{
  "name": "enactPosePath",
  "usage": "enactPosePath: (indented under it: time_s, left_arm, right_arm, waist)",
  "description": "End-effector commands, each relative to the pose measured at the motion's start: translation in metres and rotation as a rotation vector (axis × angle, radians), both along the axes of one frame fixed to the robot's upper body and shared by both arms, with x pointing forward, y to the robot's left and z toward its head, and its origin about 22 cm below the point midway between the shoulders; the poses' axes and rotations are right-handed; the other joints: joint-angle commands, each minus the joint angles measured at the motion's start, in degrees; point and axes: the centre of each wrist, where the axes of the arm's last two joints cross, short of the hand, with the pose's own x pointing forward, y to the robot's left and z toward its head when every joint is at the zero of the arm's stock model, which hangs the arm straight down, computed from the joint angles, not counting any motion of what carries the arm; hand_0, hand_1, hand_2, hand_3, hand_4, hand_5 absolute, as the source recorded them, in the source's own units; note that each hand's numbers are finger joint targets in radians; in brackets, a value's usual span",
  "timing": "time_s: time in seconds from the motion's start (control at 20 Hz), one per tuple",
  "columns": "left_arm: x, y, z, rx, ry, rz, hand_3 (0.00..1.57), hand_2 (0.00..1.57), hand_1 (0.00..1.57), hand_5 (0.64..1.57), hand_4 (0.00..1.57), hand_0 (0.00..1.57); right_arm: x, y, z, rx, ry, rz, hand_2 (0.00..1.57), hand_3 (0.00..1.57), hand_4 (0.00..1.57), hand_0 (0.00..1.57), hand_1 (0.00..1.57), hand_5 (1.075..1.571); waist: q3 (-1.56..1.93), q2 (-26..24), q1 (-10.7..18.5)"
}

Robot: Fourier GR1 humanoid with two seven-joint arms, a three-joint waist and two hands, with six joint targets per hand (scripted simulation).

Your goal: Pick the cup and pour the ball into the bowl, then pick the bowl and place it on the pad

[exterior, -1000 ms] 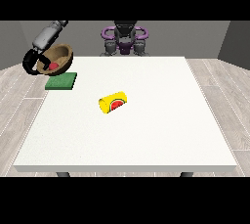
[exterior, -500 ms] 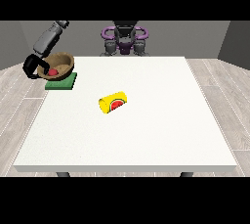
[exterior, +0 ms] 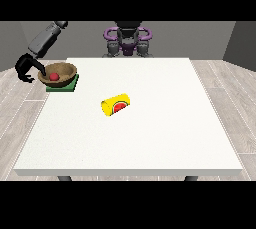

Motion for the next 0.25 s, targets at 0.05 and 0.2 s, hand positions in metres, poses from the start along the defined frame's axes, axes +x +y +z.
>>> enactPosePath:
  time_s: [0.05,0.2]
  left_arm:
    - [0.003,0.004,-0.014,0.000,0.023,-0.012,0.00,0.00,0.00,1.515,0.00,0.00]
    - [0.013,0.006,-0.040,0.001,0.087,-0.016,0.00,0.00,0.00,1.515,0.00,0.00]
  right_arm:
    - [-0.003,-0.016,0.036,0.042,-0.022,0.009,0.40,0.52,0.00,0.32,0.32,1.493]
    - [-0.006,-0.020,0.046,0.041,-0.006,0.024,0.28,0.38,0.00,0.13,0.13,1.467]
  waist:
    - [-0.06,-2.0,0.9]
    - [-0.10,-5.1,-0.1]
